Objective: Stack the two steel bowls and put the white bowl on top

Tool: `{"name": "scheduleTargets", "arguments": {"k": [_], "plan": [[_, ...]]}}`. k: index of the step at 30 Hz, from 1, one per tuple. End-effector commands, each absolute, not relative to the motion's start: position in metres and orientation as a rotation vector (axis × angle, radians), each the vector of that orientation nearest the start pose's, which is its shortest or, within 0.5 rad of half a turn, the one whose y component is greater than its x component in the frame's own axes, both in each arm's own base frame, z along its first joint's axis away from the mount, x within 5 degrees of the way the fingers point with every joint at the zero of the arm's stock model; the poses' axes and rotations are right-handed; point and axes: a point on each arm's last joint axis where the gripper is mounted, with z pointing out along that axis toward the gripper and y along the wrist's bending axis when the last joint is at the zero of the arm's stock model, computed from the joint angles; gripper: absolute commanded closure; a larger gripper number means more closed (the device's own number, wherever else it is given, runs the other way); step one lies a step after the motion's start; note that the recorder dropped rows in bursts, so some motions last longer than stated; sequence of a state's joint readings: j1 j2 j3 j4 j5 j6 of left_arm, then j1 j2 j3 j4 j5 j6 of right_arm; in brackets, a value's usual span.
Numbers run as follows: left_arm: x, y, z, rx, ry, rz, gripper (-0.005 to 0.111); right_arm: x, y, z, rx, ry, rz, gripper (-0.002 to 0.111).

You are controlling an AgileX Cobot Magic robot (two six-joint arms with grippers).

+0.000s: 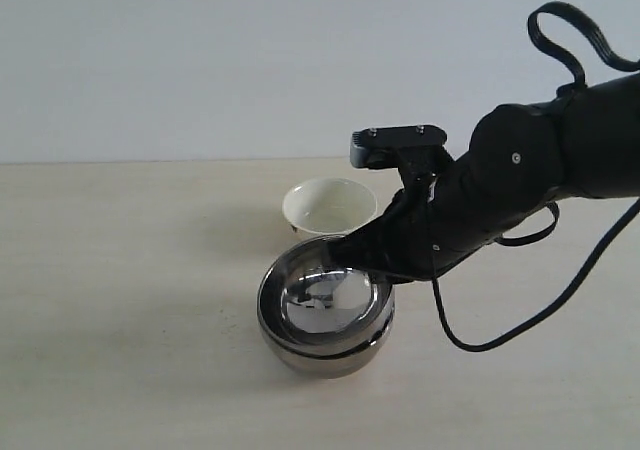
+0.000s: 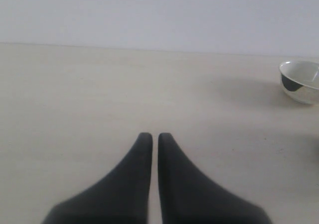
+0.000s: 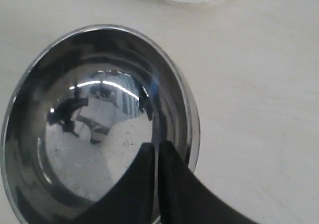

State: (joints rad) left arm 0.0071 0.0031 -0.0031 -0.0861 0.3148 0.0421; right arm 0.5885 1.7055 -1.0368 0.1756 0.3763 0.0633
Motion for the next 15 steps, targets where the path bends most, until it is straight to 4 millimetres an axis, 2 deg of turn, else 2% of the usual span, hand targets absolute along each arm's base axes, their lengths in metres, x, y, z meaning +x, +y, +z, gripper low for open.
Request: {"name": "scheduleTargets", "arguments": {"k": [1, 5, 11, 15], "plan": [[0.054, -0.002, 0.185, -0.023, 1.79, -0.054, 0.103, 0.289, 0.2, 0.195, -0.504, 2.548, 0.381, 0.108], [0.054, -0.002, 0.185, -0.023, 1.79, -0.054, 0.103, 0.291, 0.202, 0.182, -0.507, 2.585, 0.367, 0.108], [0.054, -0.002, 0.185, -0.023, 1.79, -0.054, 0.103, 0.289, 0.201, 0.206, -0.471, 2.496, 0.415, 0.108], [0.054, -0.002, 0.185, -0.023, 1.79, -0.054, 0.103, 0.284, 0.197, 0.228, -0.514, 2.431, 0.417, 0.108]]}}
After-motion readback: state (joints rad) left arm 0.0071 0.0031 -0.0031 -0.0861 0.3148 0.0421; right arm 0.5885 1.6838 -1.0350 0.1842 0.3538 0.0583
